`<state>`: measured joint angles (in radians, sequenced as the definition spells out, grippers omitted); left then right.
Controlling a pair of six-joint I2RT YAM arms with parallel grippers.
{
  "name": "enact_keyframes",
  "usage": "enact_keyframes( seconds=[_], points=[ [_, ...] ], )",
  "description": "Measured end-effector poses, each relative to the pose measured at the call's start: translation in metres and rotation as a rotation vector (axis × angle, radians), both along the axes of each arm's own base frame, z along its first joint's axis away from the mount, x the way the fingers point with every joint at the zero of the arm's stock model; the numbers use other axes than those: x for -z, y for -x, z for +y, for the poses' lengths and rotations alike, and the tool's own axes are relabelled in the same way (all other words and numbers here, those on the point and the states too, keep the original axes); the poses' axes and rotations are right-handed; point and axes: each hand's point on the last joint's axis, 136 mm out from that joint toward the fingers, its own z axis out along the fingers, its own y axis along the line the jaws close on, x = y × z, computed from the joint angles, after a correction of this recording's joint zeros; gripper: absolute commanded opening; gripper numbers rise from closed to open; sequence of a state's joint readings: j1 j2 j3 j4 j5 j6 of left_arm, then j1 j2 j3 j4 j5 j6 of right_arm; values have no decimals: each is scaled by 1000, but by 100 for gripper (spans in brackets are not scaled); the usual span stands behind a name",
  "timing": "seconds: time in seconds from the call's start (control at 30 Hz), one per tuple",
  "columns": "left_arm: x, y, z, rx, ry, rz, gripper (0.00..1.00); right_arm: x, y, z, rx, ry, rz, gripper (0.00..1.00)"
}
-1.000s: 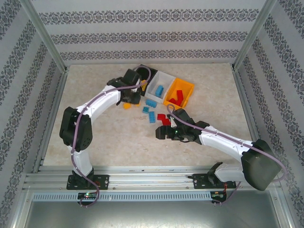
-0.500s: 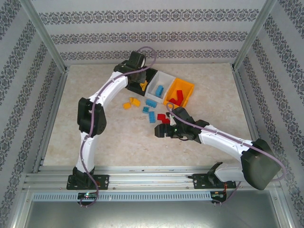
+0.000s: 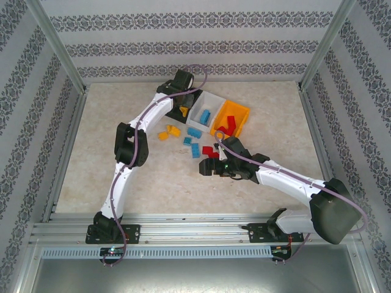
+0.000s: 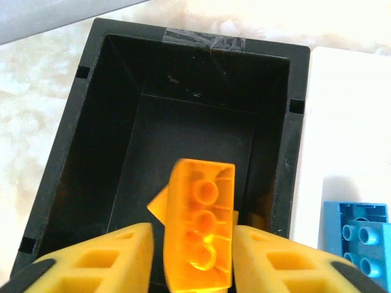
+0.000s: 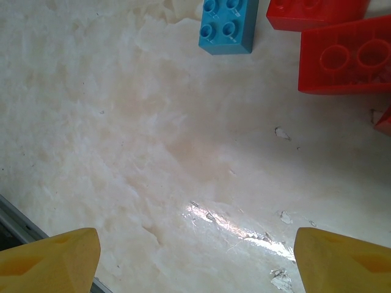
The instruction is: Sort the legos into containers by color
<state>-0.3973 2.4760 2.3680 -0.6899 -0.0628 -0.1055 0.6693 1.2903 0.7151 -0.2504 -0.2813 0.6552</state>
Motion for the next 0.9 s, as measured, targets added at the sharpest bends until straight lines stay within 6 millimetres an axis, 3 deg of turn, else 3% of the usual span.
enact_keyframes(
  seconds=[0.3, 0.43, 0.6, 0.7, 0.8, 0.9],
  points=[
    [-4, 8, 0, 9, 9, 27, 55, -4, 0, 0, 1, 7, 8, 82],
    [-29, 32, 2, 30, 34, 57, 57, -10, -1, -1, 8, 23, 14, 82],
    [-79, 85, 14, 43, 98, 73, 59, -13, -5, -1, 12, 50, 31, 80],
    [-96, 125, 26, 35, 129, 90, 60, -12, -10, 2, 7, 80, 49, 79],
    [-93, 164, 39, 19, 151, 124, 61, -15, -19, 9, -14, 115, 53, 78],
    [-79, 201, 53, -8, 162, 171, 63, -20, -30, 21, -47, 156, 46, 78]
  ],
)
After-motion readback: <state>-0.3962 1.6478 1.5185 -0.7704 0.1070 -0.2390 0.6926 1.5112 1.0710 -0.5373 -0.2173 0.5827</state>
